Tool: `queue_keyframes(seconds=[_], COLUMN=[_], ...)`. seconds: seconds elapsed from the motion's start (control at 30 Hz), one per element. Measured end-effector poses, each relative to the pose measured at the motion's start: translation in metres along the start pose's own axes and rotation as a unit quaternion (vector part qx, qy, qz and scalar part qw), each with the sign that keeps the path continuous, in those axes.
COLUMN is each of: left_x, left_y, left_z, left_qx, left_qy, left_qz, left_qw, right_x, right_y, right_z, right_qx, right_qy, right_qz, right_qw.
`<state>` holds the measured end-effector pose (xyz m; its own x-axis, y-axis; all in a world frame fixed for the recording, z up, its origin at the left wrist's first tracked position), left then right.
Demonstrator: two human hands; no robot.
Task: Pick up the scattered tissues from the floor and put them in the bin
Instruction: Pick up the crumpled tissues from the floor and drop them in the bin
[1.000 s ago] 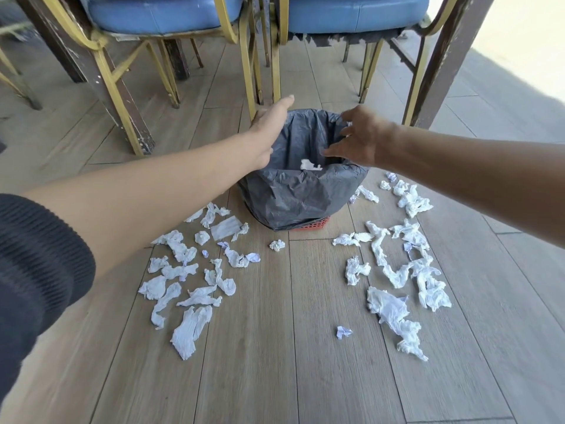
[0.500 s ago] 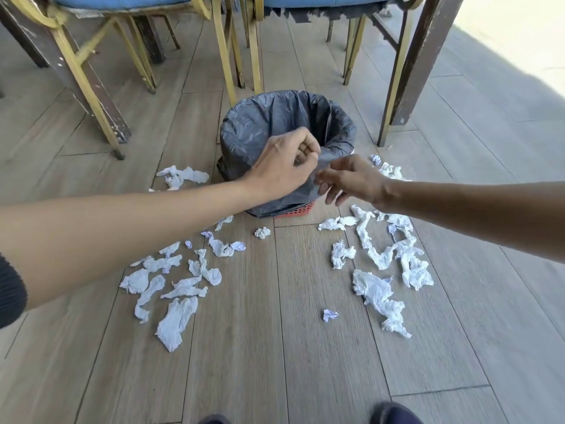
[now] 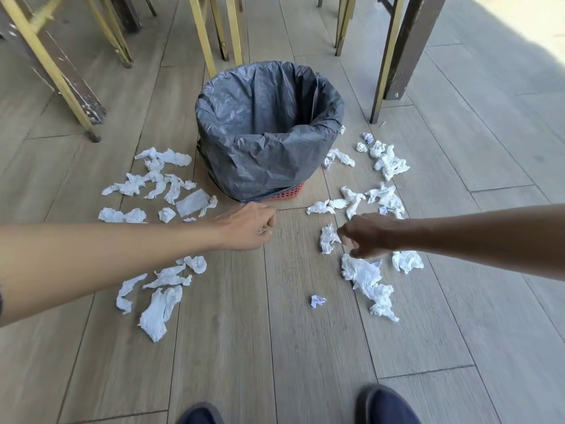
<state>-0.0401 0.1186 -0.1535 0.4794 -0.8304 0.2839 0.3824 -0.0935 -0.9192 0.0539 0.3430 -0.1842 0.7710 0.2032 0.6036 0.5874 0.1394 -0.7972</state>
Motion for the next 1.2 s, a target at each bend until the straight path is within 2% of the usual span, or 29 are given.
queue_keyframes(seconds=[0.07,0.23,0.37,0.53,0.67,0.8,1.03,1.1,1.2], left_x=[0.005,0.009,0.003,-0.015,-0.028,-0.034,-0.048,-0.058,-0.077], left_y=[0.019,0.064,0.085,0.104,0.115,0.134,0.141,0.127,0.098], left_z=[0.001,0.027,0.055,0.072,0.083,0.093,0.096,0.090,0.076], left_qx=[-0.032,-0.062,-0.065,-0.088,-0.049,-0.002,-0.009,0.007,0.053], left_qy=[0.005,0.076,0.145,0.205,0.229,0.252,0.273,0.256,0.193], left_qz=[-0.040,-0.132,-0.177,-0.197,-0.228,-0.263,-0.263,-0.222,-0.110], left_qw=[0.999,0.986,0.971,0.955,0.945,0.931,0.925,0.941,0.973], right_x=[0.002,0.000,-0.005,-0.016,-0.022,-0.025,-0.026,-0.029,-0.031], right_y=[0.016,0.041,0.049,0.021,0.009,0.013,0.016,0.014,0.012], right_z=[0.002,0.010,0.007,0.014,0.035,0.047,0.071,0.077,0.085], right_qx=[0.065,0.040,-0.062,-0.218,-0.310,-0.304,-0.284,-0.273,-0.266], right_qy=[-0.002,0.027,0.000,-0.014,0.045,0.093,0.125,0.141,0.152], right_qz=[-0.015,-0.044,-0.023,0.001,0.053,0.067,0.098,0.116,0.137], right_qw=[0.998,0.998,0.998,0.976,0.948,0.946,0.945,0.944,0.942])
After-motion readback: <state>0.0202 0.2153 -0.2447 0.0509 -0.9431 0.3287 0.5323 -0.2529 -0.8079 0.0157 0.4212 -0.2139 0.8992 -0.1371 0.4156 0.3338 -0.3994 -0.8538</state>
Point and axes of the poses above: each hand's wrist, its own x-axis away from the middle knuckle, its own y-axis out of the palm, z = x × y, the point moved 5 cm from there along -x, towards the middle knuckle, and after that the axes turned 6 degrees about -z, right-handed, at the moved point
